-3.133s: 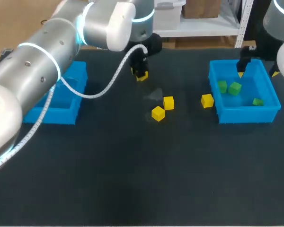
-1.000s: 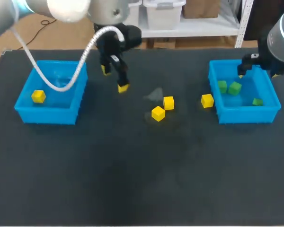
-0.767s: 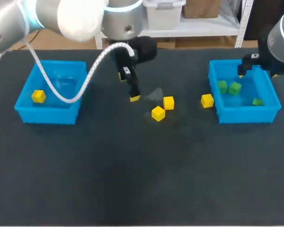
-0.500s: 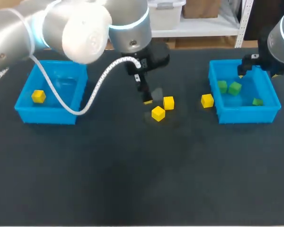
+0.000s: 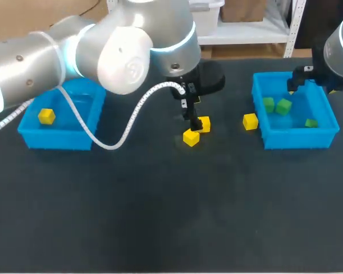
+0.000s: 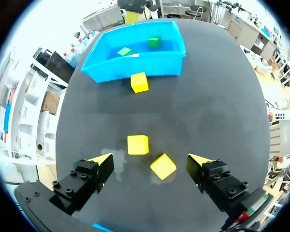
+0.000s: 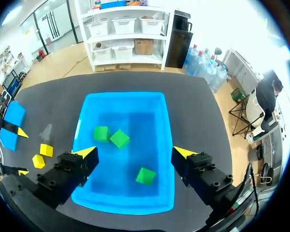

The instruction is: Put the green cubes in the right bin and the yellow cubes in the left bin.

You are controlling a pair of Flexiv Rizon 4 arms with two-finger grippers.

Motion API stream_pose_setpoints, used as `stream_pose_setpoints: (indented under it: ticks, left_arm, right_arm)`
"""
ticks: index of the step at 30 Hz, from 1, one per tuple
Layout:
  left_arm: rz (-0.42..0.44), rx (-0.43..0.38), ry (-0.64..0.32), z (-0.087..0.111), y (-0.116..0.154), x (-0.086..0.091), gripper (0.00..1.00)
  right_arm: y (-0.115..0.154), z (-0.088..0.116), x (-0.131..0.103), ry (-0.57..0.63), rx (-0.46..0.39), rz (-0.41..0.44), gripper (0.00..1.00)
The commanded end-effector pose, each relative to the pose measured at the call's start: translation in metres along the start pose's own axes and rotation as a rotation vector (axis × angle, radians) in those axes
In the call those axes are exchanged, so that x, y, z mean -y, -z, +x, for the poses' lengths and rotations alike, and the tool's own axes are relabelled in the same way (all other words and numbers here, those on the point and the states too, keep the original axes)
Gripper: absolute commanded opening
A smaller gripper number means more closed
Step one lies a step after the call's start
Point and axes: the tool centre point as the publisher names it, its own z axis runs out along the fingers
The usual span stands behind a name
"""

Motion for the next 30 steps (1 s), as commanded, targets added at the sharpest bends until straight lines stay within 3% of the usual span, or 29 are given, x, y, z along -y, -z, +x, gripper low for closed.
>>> stream_pose_setpoints:
  ticks: [1,15,30]
  left_arm:
    - [0.04,-0.049,-0.004,-0.011,-0.025,-0.017,1.0]
    - [0.034,-0.087,-0.004,-0.022,-0.048,-0.041,1.0]
    - [0.064,-0.147,-0.007,0.004,-0.053,-0.035,1.0]
  right_arm:
    - [0.0,0.003,0.0,-0.002,0.012,0.003,1.0]
    - [0.0,0.003,0.0,-0.002,0.012,0.003,1.0]
    - [0.0,0.003,0.0,-0.002,0.012,0.003,1.0]
